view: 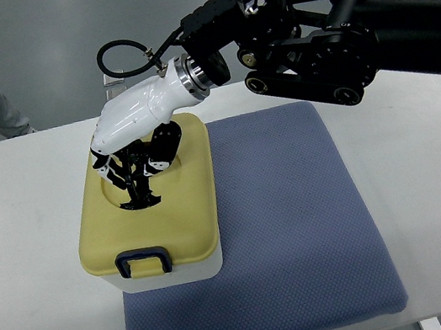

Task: Open white storage box with right hand
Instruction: 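Lift the yellow lid off the white box with the right hand, then carry the lid beside the box and lower it onto the mat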

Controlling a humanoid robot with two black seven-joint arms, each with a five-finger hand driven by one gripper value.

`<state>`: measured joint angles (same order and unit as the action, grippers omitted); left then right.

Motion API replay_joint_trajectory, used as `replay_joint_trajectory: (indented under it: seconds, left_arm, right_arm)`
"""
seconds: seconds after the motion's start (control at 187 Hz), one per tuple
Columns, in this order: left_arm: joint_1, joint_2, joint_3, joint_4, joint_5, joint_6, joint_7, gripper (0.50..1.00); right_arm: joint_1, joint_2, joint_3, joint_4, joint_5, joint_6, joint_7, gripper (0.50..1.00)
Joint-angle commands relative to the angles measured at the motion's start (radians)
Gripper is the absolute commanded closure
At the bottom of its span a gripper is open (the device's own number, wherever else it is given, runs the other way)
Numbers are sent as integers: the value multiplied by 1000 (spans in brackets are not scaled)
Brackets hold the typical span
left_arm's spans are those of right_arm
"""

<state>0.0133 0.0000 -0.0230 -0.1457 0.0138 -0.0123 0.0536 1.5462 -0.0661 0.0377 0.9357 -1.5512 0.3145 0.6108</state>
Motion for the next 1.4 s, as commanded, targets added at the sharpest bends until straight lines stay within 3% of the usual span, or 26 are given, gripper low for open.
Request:
replay_joint_trajectory:
  seconds: [0.0, 0.32, 0.619, 0.848, 1.014, 1.392]
  left_arm:
    - [0, 0, 0, 0, 0, 0, 0, 500]
    - [-1, 0, 0, 0, 0, 0, 0, 500]
    - [0, 0, 0, 0, 0, 0, 0, 500]
    - [0, 0, 0, 0, 0, 0, 0, 500]
    - [0, 0, 0, 0, 0, 0, 0, 500]
    - [-1, 0, 0, 0, 0, 0, 0, 500]
  right_arm:
    - [9, -4, 8, 2, 7, 0, 0, 1000]
    - [57, -66, 31, -8, 46, 14, 0, 1000]
    - [35, -262, 61, -46, 51, 17, 0, 1000]
    - [-78, -409, 59, -60, 57, 0, 0, 1000]
    - [-207, -420, 53, -110, 57, -95, 0, 1000]
    - [-363, -399, 44, -115, 45, -150, 0, 1000]
